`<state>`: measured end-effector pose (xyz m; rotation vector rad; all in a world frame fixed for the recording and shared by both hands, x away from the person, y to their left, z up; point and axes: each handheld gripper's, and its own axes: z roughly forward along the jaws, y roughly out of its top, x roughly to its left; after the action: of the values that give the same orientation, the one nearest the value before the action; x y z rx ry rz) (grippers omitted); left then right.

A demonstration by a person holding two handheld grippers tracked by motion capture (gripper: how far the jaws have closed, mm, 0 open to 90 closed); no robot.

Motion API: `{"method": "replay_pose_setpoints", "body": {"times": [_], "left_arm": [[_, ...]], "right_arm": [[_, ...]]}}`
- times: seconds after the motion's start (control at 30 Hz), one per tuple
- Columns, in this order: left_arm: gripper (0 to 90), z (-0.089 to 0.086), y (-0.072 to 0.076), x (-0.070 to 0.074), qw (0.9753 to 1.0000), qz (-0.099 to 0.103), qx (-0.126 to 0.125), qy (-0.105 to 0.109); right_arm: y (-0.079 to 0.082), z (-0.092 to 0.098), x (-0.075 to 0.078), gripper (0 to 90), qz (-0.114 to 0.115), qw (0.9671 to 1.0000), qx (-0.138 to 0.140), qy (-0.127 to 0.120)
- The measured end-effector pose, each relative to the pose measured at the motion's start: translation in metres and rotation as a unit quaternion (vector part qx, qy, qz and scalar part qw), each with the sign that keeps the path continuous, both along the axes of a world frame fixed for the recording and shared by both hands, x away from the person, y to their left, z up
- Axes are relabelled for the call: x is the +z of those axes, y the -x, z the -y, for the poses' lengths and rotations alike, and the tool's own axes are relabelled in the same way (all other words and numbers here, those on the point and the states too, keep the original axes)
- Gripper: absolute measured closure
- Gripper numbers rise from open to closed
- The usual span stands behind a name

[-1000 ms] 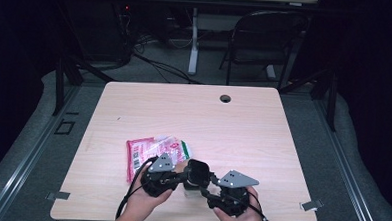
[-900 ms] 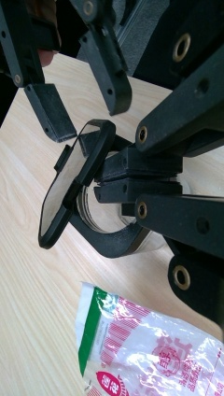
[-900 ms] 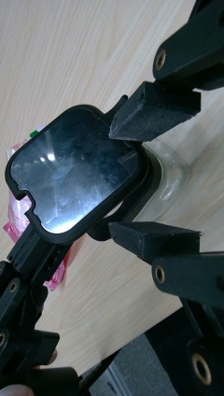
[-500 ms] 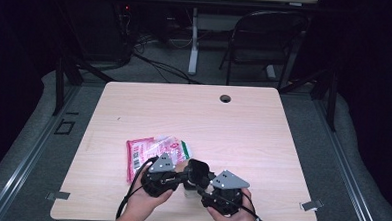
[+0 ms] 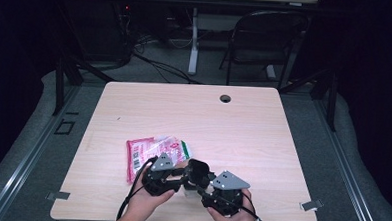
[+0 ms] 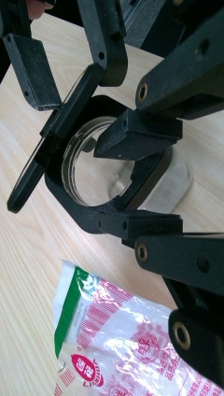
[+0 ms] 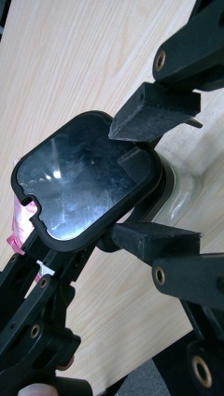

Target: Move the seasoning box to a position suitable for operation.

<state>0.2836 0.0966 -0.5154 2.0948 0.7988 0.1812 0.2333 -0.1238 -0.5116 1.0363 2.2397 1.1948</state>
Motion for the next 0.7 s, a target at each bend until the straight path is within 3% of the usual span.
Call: {"method": "replay_pose_setpoints", "body": {"times": [0.7], "left_arm": [[63.3,-0.0007,0.0012,-0.0013,1.0000,0.004,0.003,0.002]], "right_arm": [[0.0018,0.0080,0.0042,50.2,0.011,0.9998,-0.007,-0.017]]}}
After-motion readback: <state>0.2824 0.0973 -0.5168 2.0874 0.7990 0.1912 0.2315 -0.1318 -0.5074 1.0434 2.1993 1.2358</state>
